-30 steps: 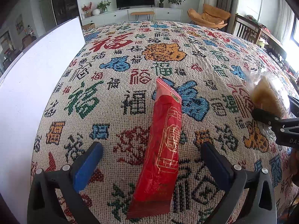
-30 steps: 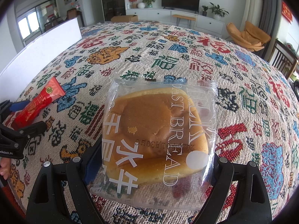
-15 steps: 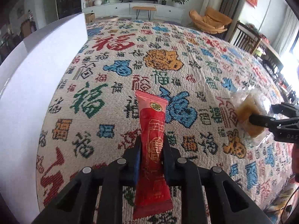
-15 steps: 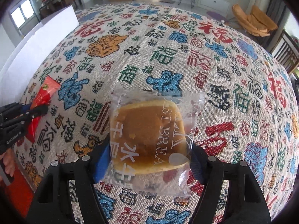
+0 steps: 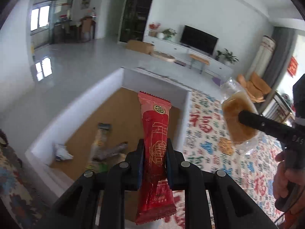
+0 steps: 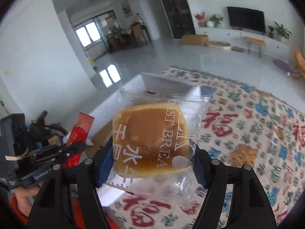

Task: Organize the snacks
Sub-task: 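Drop the red snack into the white box with the left gripper while the right drops the bread bun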

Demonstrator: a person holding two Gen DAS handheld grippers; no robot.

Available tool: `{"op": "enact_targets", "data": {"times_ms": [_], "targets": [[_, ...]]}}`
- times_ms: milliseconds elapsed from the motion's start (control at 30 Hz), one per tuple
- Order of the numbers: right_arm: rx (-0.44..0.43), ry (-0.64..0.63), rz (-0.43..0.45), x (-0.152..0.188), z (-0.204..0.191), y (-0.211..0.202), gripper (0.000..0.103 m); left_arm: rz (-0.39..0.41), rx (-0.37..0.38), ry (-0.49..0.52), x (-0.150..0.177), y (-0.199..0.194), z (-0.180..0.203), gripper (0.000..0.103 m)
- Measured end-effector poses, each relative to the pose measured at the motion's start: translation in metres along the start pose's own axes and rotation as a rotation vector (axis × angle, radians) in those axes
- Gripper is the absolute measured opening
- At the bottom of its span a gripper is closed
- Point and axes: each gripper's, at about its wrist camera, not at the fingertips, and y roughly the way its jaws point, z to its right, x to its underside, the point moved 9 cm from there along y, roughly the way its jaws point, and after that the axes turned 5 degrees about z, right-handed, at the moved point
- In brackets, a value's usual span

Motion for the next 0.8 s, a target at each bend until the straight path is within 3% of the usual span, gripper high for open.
{"op": "enact_targets", "data": {"times_ms": [100,167,200,233,300,333,500,633,800], "targets": [[-0.065,-0.016,-0.032,-0.011,-0.045,0.047,0.076,-0.014,-0.130,-0.028,0.002,0.012,-0.054,0.021],[-0.095,-0.040,-0.059,-0.009,-0.067,0.076,0.077,-0.048,-0.154,-0.050,0.011,0.023,-0.075,0.029],[-0.093,-0.054,-0.082,-0.006,-0.073,0.088,0.078,-0.061,-0.155,-0.057,0.017,0.025,-0.082,0.045],[-0.075,-0.064,-0.101,-0.003,-0.076,0.097,0.078,-0.062,-0.162,-0.057,0.020,0.026,-0.085,0.069],[-0.057,-0.068,-0.092,-0.001,-0.077,0.102,0.078,-0.016,-0.187,-0.037,0.023,0.022,-0.087,0.092],[-0.059,-0.065,-0.072,-0.001,-0.077,0.098,0.078,0.009,-0.197,-0.022,0.024,0.019,-0.086,0.097],[-0.016,-0.136,0.031,-0.013,-0.076,0.068,0.079,0.040,-0.224,0.003,0.026,0.007,-0.074,0.099],[-0.001,-0.217,0.147,-0.028,-0.083,0.038,0.087,0.126,-0.293,0.003,0.017,-0.018,-0.065,0.103],[0.075,-0.316,-0.015,-0.004,-0.086,0.052,0.087,0.089,-0.350,-0.068,0.020,-0.030,-0.078,0.103]]}}
